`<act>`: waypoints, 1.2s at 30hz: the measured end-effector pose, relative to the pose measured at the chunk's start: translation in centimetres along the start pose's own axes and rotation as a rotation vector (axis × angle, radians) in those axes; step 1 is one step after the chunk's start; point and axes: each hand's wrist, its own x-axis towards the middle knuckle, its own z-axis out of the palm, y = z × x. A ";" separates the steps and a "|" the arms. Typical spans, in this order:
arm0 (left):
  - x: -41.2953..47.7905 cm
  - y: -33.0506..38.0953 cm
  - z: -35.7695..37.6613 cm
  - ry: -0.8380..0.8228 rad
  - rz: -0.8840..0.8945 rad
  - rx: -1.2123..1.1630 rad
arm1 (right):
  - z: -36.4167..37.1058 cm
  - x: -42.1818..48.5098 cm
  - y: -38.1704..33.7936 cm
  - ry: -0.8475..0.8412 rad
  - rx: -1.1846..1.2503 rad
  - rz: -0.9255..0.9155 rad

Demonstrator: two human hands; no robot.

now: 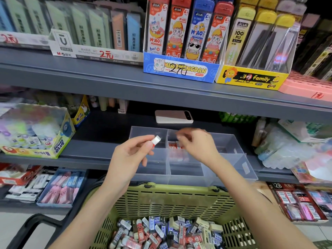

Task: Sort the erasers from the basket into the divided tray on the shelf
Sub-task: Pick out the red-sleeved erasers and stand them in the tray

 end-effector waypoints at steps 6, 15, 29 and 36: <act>0.0 0.4 0.3 -0.019 0.010 -0.032 | -0.3 -3.8 -4.8 -0.176 0.812 -0.211; 1.7 -1.5 -4.5 0.222 -0.019 0.499 | 3.1 3.2 -6.0 -0.200 0.631 0.156; 2.3 -2.3 -5.3 -0.053 -0.177 0.371 | 7.4 6.8 -8.2 -0.526 -0.086 0.037; 2.4 -2.3 -5.4 -0.066 -0.169 0.398 | 4.8 3.7 -7.3 -0.176 0.085 -0.019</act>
